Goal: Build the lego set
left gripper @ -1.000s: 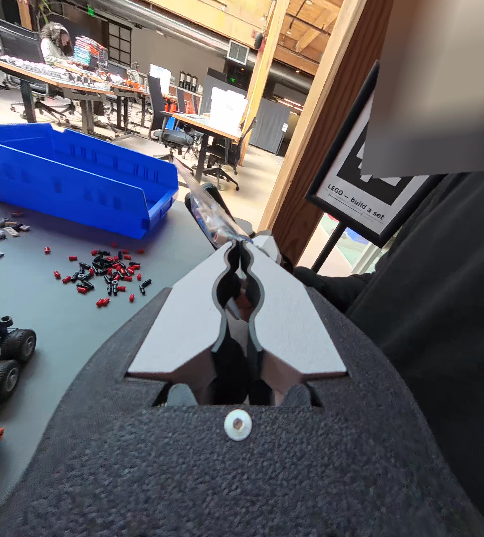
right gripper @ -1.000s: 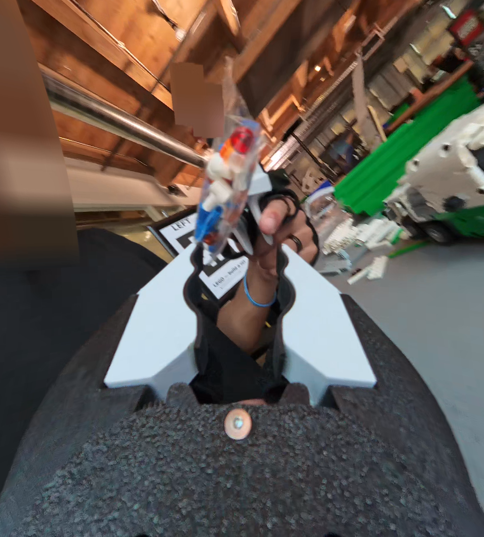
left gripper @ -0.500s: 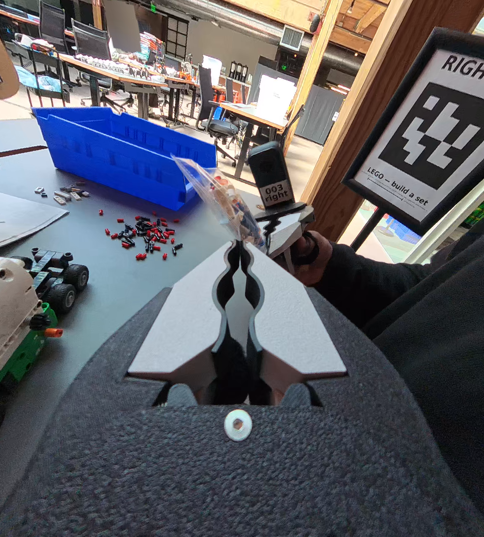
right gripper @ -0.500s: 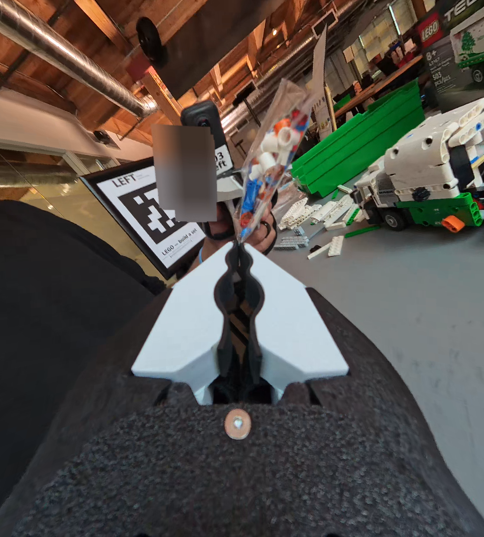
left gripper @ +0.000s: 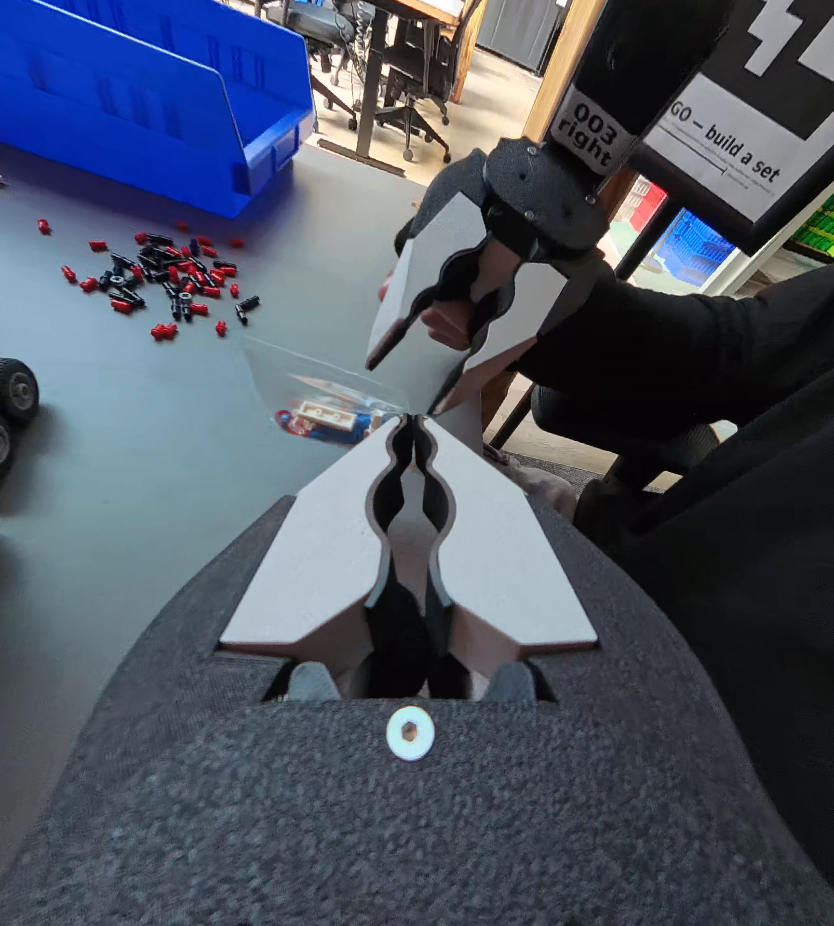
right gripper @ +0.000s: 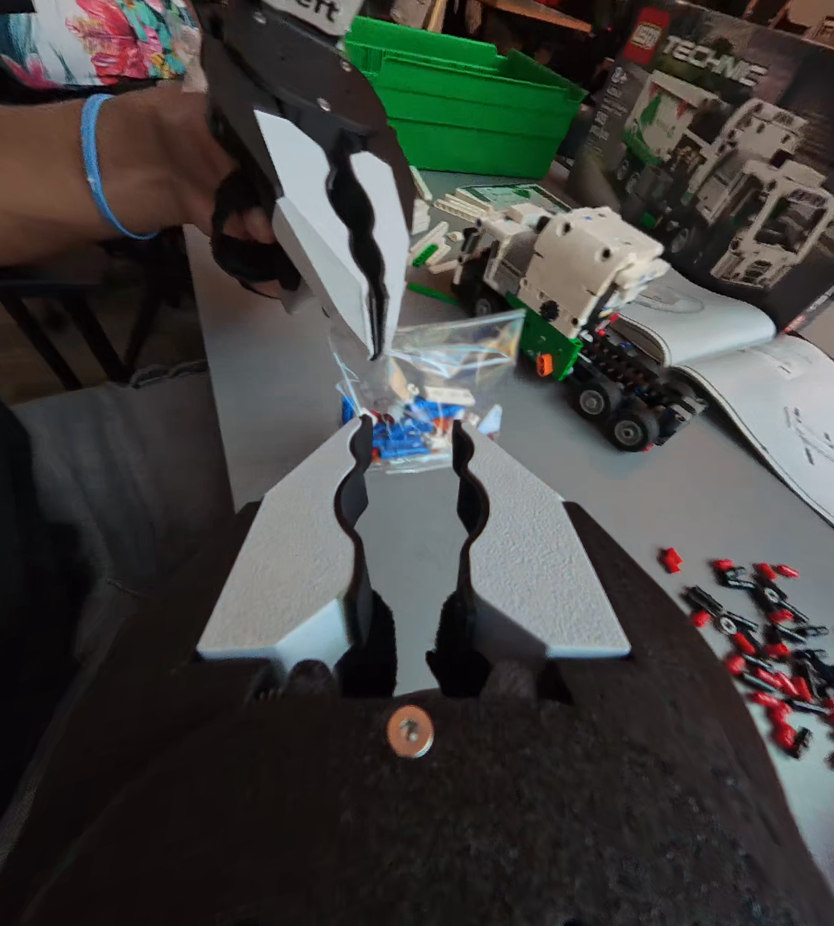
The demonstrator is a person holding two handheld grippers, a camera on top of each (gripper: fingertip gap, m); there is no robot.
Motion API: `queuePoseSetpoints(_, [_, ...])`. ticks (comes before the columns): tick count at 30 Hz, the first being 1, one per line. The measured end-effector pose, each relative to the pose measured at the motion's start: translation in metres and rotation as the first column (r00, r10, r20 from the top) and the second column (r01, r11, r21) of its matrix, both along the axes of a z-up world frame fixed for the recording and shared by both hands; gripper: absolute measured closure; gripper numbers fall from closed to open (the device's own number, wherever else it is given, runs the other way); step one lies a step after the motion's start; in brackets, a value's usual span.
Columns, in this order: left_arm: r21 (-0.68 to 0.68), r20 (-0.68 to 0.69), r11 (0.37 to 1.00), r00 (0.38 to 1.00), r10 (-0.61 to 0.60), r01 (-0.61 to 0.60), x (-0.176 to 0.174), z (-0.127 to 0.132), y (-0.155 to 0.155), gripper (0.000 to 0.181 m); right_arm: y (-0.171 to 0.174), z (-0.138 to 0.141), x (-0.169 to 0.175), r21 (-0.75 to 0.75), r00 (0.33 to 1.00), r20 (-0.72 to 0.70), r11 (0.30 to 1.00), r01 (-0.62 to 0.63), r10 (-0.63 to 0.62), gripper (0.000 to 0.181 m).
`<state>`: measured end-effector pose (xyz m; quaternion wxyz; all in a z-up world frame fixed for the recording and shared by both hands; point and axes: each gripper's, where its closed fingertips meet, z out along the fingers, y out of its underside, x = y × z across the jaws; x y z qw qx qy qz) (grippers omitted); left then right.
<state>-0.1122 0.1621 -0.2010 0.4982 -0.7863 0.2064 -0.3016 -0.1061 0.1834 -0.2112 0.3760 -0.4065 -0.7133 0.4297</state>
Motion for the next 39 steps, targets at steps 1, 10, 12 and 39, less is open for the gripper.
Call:
queuePoseSetpoints(1, [-0.007, -0.016, 1.0, 1.0, -0.012, 0.012, 0.003, -0.003, -0.002, 0.181, -0.008, -0.003, 0.0, -0.019, 0.999, 0.011, 0.999, -0.044, 0.044, 0.15])
queuePoseSetpoints(10, [-0.097, -0.162, 0.979, 0.968, -0.192, 0.178, 0.015, -0.026, -0.023, 0.181, -0.024, -0.016, 0.008, -0.103, 0.989, 0.066, 0.986, -0.128, 0.135, 0.143])
queuePoseSetpoints(12, [-0.1, -0.167, 0.974, 0.962, -0.216, 0.202, 0.02, -0.027, -0.024, 0.181, -0.025, -0.023, 0.006, -0.08, 0.988, 0.091, 0.99, -0.115, 0.122, 0.142])
queuePoseSetpoints(39, [-0.119, -0.154, 0.987, 0.98, -0.125, 0.108, 0.009, -0.03, -0.023, 0.181, -0.032, -0.031, 0.002, 0.014, 0.988, 0.149, 1.0, -0.028, 0.026, 0.148])
